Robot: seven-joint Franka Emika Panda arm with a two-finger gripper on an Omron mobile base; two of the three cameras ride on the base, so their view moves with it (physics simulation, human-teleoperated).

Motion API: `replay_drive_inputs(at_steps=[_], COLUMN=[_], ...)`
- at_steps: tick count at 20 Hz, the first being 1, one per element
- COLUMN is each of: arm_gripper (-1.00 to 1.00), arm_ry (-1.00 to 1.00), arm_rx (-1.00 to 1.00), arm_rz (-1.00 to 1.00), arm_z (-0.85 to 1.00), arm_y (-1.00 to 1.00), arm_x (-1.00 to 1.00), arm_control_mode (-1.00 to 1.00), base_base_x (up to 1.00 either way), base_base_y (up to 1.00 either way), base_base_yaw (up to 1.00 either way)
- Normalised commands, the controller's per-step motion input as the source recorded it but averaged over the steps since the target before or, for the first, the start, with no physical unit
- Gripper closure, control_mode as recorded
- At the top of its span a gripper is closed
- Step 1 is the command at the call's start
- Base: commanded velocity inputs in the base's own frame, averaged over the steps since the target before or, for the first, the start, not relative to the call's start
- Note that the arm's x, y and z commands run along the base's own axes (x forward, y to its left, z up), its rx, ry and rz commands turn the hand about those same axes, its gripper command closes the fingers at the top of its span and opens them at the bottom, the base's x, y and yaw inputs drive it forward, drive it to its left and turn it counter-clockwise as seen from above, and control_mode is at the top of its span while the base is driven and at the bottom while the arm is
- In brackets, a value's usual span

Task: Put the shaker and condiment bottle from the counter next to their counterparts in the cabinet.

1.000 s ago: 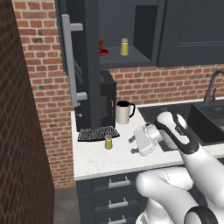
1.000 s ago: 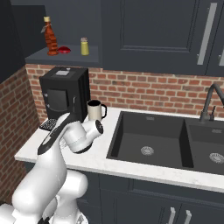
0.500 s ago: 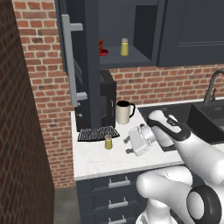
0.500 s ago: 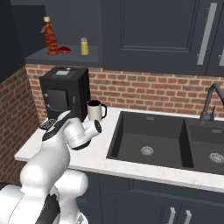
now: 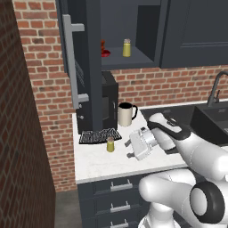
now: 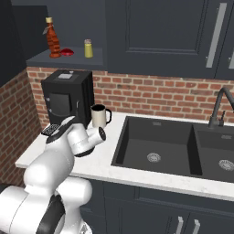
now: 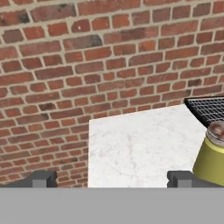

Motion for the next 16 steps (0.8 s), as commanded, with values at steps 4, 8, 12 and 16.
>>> replay_drive_inputs(at_steps=[4, 8, 12, 16], arm_gripper=[-1.0, -1.0, -1.0, -1.0], arm_ry=[-0.06, -0.02, 0.0, 0.0], arm_rx=[0.01, 0.0, 0.0, 0.01], arm_rz=[-0.08, -0.05, -0.03, -0.06], arm_z=[-0.16, -0.13, -0.11, -0.08], arm_y=[0.02, 0.06, 0.14, 0.14], arm_x=[0.08, 0.09, 0.12, 0.18], arm_control_mode=[-1.0, -1.0, -1.0, -1.0], base_base_x=[0.0, 0.0, 0.0, 0.0], base_base_y=[0.0, 0.0, 0.0, 0.0], base_base_yaw=[0.0, 0.0, 0.0, 0.0])
